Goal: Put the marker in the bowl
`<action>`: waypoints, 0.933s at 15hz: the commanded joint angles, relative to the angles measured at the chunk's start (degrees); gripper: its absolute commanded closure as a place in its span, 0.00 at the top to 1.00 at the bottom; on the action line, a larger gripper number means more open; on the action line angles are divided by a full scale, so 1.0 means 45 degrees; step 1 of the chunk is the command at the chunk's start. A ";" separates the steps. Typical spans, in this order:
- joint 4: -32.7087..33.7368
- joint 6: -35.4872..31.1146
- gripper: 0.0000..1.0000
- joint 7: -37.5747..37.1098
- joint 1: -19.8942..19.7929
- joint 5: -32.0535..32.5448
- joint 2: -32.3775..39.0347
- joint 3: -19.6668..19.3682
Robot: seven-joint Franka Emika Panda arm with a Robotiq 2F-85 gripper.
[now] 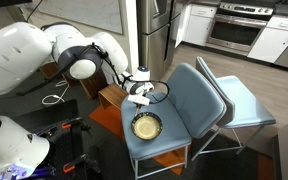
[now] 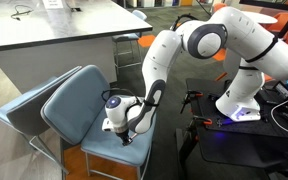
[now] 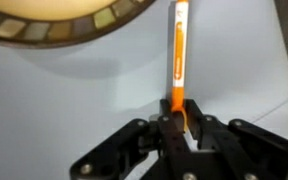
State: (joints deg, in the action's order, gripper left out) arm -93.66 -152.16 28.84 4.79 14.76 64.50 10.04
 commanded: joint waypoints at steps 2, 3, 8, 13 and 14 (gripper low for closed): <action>-0.1884 -0.1337 0.05 -0.0726 0.0560 0.0418 -0.1568 -0.0135; -0.2201 -0.1492 0.05 -0.0930 0.0761 0.0476 -0.1936 -0.0291; -0.3715 -0.1752 0.05 -0.2081 0.1292 0.1104 -0.3647 -0.1473; -0.4568 -0.1875 0.05 -0.2021 0.0611 0.1228 -0.4093 -0.2073; -0.4567 -0.1905 0.05 -0.2065 0.0508 0.1199 -0.4009 -0.2201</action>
State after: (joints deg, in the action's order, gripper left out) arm -112.08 -158.73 22.10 7.90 18.94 47.41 1.10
